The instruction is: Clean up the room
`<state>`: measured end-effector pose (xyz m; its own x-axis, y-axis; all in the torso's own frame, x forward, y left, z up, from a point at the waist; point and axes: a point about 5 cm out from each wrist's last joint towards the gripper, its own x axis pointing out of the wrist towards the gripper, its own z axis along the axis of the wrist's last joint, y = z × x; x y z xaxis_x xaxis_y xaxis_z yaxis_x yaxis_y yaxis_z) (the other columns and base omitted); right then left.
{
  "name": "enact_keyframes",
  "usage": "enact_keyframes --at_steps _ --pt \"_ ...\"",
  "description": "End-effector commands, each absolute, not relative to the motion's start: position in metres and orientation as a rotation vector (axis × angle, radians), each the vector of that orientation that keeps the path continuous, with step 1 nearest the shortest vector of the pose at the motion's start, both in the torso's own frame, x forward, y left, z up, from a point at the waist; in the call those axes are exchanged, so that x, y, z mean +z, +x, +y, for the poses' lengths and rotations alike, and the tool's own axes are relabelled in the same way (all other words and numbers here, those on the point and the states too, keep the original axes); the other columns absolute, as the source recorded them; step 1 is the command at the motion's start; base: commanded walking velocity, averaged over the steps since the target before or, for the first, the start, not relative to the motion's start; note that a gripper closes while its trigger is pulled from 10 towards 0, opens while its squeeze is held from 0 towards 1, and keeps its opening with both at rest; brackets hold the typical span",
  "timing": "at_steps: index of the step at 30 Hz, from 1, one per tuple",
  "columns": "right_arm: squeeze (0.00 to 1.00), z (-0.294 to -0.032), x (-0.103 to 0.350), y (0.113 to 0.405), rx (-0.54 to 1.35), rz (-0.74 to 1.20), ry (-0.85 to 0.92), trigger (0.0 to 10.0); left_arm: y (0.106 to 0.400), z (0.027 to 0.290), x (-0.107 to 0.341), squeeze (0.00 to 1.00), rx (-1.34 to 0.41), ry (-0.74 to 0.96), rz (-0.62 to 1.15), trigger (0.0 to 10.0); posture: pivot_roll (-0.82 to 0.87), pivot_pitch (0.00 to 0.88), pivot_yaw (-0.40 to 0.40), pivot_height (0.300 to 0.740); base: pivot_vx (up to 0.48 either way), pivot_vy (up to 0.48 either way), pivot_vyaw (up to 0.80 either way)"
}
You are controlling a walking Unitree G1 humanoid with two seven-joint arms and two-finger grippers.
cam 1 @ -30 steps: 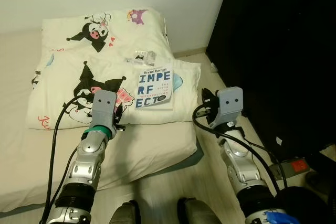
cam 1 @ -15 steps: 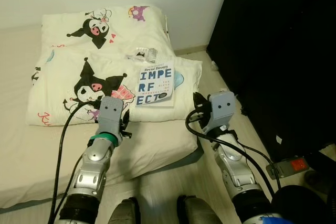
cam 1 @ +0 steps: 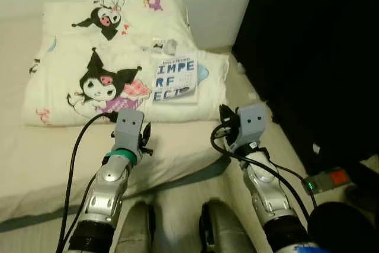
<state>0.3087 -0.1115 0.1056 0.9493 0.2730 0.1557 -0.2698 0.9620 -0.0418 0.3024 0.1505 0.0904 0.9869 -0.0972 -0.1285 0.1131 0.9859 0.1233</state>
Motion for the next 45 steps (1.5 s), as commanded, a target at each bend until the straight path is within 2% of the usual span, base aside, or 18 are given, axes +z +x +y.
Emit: enact_keyframes --at_steps 1,24,27,29,32,35,38,39,40,45 --pt "0.0 -0.114 0.098 0.305 0.267 -0.127 -0.013 10.0 0.299 0.148 0.085 0.0 -0.118 0.127 0.15 10.0 -0.06 0.154 0.017 0.6 0.0 0.0 0.0" --pt "0.0 -0.116 0.098 0.304 0.262 -0.124 -0.009 10.0 0.304 0.147 0.09 0.0 -0.126 0.13 0.141 10.0 -0.07 0.146 0.029 0.52 0.0 0.0 0.0" --pt "0.0 -0.115 0.101 0.304 0.276 -0.138 -0.001 10.0 0.309 0.151 0.102 0.0 -0.098 0.103 0.106 10.0 -0.07 0.146 0.03 0.51 0.0 0.0 0.0" --pt "0.0 -0.112 0.109 0.303 0.313 -0.169 0.0 10.0 0.323 0.164 0.137 0.0 -0.036 0.074 -0.022 10.0 -0.08 0.15 0.028 0.51 0.0 0.0 0.0" --pt "0.0 -0.109 0.117 0.302 0.346 -0.198 0.0 10.0 0.331 0.174 0.181 0.0 -0.019 0.119 -0.188 10.0 -0.08 0.154 0.027 0.51 0.0 0.0 0.0" --pt "0.0 -0.108 0.121 0.302 0.352 -0.209 0.005 10.0 0.334 0.17 0.207 0.0 -0.049 0.169 -0.287 10.0 -0.08 0.154 0.027 0.51 0.0 0.0 0.0" --pt "0.0 -0.107 0.122 0.302 0.353 -0.212 0.008 10.0 0.334 0.159 0.211 0.0 -0.091 0.202 -0.302 10.0 -0.08 0.155 0.025 0.51 0.0 0.0 0.0" --pt "0.0 -0.107 0.122 0.302 0.355 -0.214 0.01 10.0 0.334 0.15 0.207 0.0 -0.122 0.29 -0.305 10.0 -0.08 0.157 0.028 0.51 0.0 0.0 0.0" --pt "0.0 -0.107 0.122 0.302 0.355 -0.214 0.01 10.0 0.334 0.15 0.207 0.0 -0.122 0.29 -0.305 10.0 -0.08 0.157 0.028 0.51 0.0 0.0 0.0" --pt "0.0 -0.106 0.123 0.301 0.357 -0.21 0.024 10.0 0.333 0.129 0.185 0.0 -0.196 0.606 -0.331 10.0 -0.07 0.163 0.027 0.51 0.0 0.0 0.0"
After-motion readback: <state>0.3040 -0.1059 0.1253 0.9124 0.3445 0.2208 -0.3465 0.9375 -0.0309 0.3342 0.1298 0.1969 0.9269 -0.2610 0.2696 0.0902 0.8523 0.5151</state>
